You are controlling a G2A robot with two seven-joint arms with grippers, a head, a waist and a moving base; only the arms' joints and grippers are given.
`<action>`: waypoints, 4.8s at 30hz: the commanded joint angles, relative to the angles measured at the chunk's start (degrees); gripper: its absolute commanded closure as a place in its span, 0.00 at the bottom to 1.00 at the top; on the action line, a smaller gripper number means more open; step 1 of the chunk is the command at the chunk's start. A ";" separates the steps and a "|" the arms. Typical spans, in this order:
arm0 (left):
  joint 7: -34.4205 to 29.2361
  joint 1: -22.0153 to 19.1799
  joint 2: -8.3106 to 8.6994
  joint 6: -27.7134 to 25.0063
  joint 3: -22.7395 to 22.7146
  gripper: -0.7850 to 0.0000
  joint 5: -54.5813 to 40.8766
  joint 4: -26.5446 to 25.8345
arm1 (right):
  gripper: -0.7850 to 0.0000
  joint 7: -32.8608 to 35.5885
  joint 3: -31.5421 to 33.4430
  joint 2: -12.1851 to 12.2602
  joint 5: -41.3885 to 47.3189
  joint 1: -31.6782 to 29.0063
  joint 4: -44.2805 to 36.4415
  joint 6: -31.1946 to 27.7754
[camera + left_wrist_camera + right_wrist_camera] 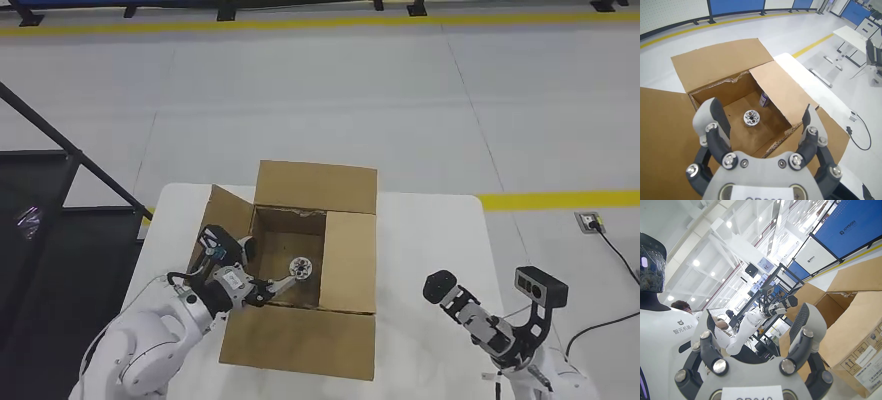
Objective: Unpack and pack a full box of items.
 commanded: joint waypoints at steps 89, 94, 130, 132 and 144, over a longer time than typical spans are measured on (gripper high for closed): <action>-0.12 -49.16 -24.64 1.43 50.75 0.00 -49.84 64.12 | 0.00 -24.05 12.52 4.02 2.67 -9.77 6.28 -6.31; 0.90 -48.37 -23.35 -1.17 46.68 0.00 -49.23 60.16 | 0.00 -24.05 12.52 4.02 2.67 -9.77 6.28 -6.31; -11.36 20.78 -7.05 -15.84 -33.96 0.00 -65.72 1.16 | 0.00 -24.18 -42.96 -2.46 -95.26 32.31 10.24 33.51; -11.40 21.86 -7.02 -17.20 -33.93 0.00 -65.99 1.22 | 0.00 -22.98 -44.31 -3.07 -96.07 34.32 12.95 35.22; -11.10 23.19 -6.43 -20.10 -33.38 0.00 -66.79 1.07 | 0.00 -13.60 -47.03 -5.73 -95.68 40.83 23.67 43.25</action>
